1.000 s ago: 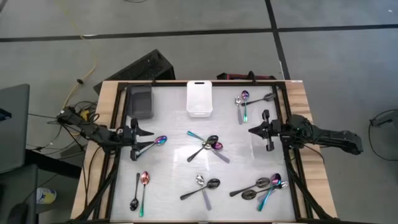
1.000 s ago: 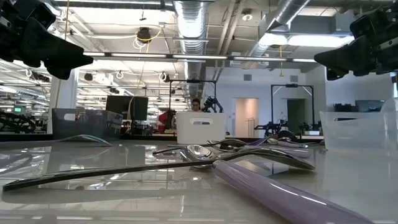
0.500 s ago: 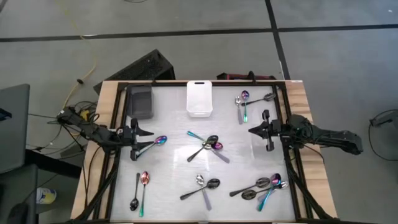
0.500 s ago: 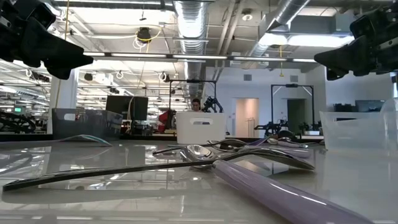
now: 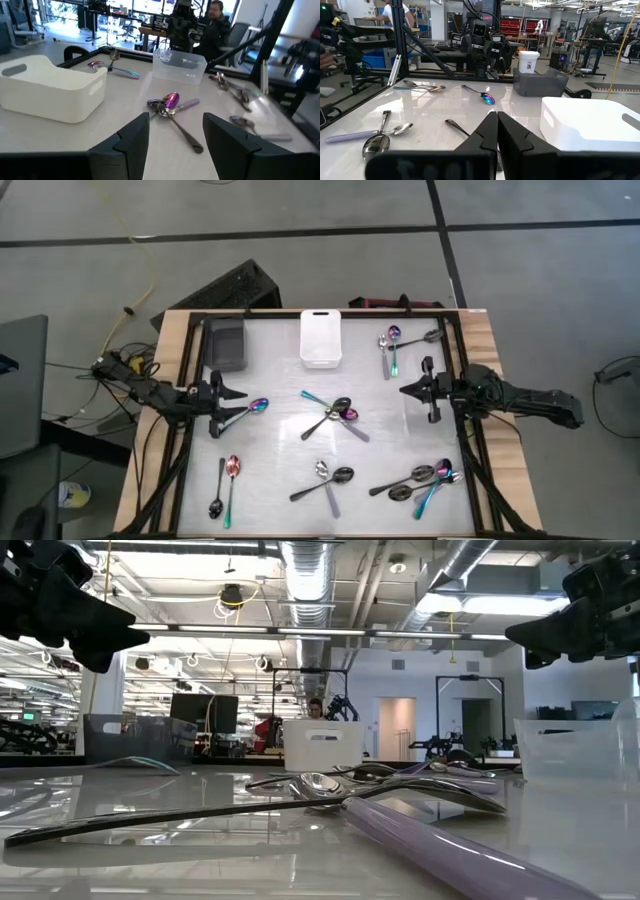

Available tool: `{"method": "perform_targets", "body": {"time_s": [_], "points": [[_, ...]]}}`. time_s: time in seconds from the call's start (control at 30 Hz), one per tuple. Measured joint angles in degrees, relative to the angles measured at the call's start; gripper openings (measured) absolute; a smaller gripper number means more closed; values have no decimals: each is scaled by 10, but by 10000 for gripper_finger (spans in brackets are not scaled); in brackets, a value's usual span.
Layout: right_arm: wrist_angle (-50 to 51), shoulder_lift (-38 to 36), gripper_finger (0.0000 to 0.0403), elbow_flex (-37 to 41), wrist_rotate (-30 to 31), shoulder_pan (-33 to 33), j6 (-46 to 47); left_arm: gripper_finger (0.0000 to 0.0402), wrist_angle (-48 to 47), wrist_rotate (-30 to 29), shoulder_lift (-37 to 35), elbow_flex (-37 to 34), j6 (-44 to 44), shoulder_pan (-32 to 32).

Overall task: Sort silverware by color (type)
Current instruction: Put the blue spoon into the transparent bin

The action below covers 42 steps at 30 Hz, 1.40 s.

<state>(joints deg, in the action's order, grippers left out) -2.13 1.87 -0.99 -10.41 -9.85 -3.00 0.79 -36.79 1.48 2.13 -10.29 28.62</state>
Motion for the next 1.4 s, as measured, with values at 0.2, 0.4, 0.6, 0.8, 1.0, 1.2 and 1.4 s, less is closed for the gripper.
{"method": "perform_targets", "body": {"time_s": [0.2, 0.4, 0.6, 0.8, 1.0, 1.2, 1.4], "points": [[0, 0, 31, 0, 0, 0, 0, 171, 12, -75, 0, 0, -40, 0], [-10, 0, 31, 1, 0, 0, -10, 171, 16, -173, 0, 0, -106, 0], [-87, 2, 28, -1, 110, -2, 68, 171, 42, -190, 0, 0, -100, 0], [-35, 86, 19, -47, 237, -50, 129, 171, 84, -170, 11, -3, -59, -49], [-9, 256, 49, -150, 257, -131, 179, 171, 127, -68, 57, -5, -37, -155], [132, 440, 93, -286, 259, -210, 196, 171, 125, 13, 92, -5, -66, -227], [257, 593, 164, -395, 273, -286, 251, 171, 125, 25, 98, -5, -69, -247]]}}
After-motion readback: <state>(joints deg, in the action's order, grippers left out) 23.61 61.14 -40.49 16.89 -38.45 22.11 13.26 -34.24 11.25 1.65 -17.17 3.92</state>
